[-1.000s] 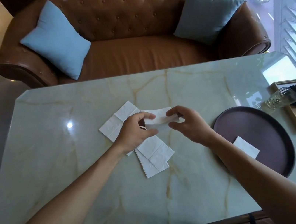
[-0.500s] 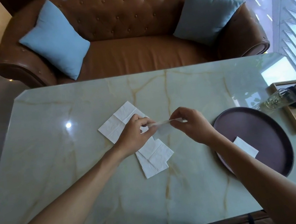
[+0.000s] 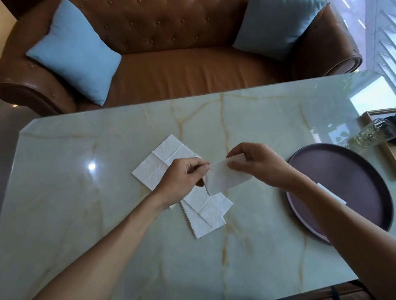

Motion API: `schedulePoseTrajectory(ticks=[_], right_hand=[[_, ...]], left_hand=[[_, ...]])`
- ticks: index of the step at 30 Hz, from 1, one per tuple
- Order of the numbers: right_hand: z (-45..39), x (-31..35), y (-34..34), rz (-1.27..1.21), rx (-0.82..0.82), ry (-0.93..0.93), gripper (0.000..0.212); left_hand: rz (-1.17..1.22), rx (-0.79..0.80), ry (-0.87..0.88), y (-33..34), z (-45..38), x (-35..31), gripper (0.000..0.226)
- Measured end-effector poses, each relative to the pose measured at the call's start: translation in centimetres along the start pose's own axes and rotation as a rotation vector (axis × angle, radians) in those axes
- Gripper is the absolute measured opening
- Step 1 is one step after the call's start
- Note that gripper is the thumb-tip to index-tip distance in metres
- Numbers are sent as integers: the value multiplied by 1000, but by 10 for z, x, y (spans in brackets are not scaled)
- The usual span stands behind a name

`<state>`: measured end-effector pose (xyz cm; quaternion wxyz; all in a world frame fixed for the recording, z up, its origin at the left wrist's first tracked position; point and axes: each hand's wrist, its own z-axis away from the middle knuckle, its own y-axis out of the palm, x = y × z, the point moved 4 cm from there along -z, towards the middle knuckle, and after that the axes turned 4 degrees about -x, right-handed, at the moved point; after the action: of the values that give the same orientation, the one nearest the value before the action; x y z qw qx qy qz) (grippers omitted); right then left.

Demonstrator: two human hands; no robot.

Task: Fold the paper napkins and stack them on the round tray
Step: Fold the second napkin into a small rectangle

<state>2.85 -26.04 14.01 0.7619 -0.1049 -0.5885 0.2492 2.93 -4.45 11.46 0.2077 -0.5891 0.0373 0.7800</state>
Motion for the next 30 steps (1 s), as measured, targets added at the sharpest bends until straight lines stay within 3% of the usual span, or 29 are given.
schedulePoseTrajectory(ticks=[7, 16, 24, 30], right_hand=[[-6, 5, 2, 164, 23, -16, 9], [-6, 13, 3, 441, 184, -102, 17], [-1, 1, -6, 449, 149, -66, 33], [18, -27, -38, 407, 63, -42, 13]], left_hand=[[-4, 74, -15, 2, 1, -10, 23], [-164, 174, -12, 17, -5, -15, 21], [-300, 173, 21, 33, -17, -19, 28], [-366, 211, 71, 57, -28, -21, 28]])
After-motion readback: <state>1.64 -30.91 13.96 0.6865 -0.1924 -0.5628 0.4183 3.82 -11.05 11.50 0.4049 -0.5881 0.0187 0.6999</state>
